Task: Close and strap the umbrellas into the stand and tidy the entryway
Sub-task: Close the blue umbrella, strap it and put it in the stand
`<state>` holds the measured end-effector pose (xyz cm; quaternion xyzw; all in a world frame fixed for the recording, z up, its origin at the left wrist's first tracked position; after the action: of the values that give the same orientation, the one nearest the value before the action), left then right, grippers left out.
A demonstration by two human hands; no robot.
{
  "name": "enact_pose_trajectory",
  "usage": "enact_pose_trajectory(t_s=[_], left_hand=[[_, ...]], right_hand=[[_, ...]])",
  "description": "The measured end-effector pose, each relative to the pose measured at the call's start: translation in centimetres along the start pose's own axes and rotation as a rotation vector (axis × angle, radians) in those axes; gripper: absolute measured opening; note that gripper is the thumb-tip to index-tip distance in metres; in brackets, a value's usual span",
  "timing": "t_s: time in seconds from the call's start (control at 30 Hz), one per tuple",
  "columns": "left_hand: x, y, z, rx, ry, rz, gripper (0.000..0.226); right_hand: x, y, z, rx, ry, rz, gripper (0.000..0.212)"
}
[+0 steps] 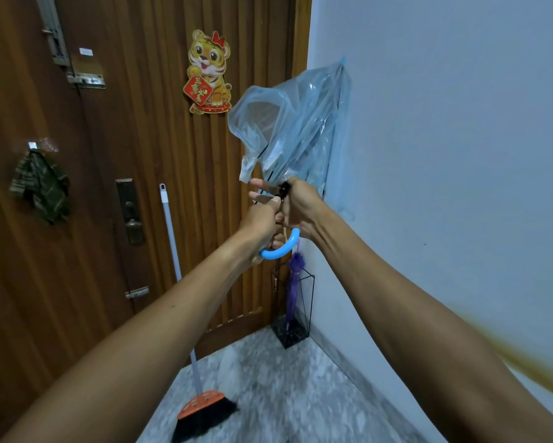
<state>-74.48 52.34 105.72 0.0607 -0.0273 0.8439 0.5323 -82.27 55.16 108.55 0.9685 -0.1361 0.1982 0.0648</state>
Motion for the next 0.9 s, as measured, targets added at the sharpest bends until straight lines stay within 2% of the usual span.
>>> enact_pose_trajectory(t_s=[0.1, 0.13, 0.23, 0.43, 0.53, 0.6, 0.73, 0.83, 0.9], left_hand=[[-0.4, 0.0, 0.0, -0.006, -0.022, 0.011, 0.054], [-0.5, 0.0, 0.1, -0.005, -0.03, 0.012, 0.055], [-0.7, -0.2, 0.6, 0.021, -0.031, 0.001, 0.054], [-2.1, -0.2, 2.3, 0.099, -0.068, 0.053, 0.052], [-4.0, -0.1, 3.3, 0.141, -0.011, 0.173, 0.052], [-5.7, 0.1, 3.6, 0.159, 0.091, 0.299, 0.053], [-8.0, 0.2, 3.1, 0.208, 0.287, 0.451, 0.047], [-7.7, 0.0, 2.2, 0.281, 0.346, 0.494, 0.046], [-7.1, -0.1, 1.6, 0.319, 0.385, 0.489, 0.049]], right_hand=[[0.2, 0.0, -0.1, 0.034, -0.072, 0.022, 0.064], [0.3, 0.1, -0.2, 0.021, -0.078, 0.041, 0.063], [0.8, 0.2, -0.8, -0.029, -0.086, 0.084, 0.037], [0.8, 0.0, -0.7, -0.036, -0.263, 0.148, 0.041], [0.3, -0.4, 0.4, 0.045, -0.336, 0.072, 0.038], [0.4, -1.5, 0.3, 0.063, -0.409, 0.085, 0.032], [0.1, -2.7, -2.6, -0.219, -0.475, 0.362, 0.016], [0.8, -2.4, -4.7, -0.312, -0.558, 0.445, 0.025], [1.8, -1.9, -5.8, -0.317, -0.55, 0.42, 0.055]])
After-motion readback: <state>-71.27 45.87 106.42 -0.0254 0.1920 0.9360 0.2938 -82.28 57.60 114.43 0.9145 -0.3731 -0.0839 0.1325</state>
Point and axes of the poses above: each hand's wrist, its own y-axis towards the middle knuckle, its own x-axis out of the palm, z = x × y, the point moved 3 cm from there along y, towards the middle knuckle, and after that the axes turned 14 degrees about -z, right-handed, at the moved point
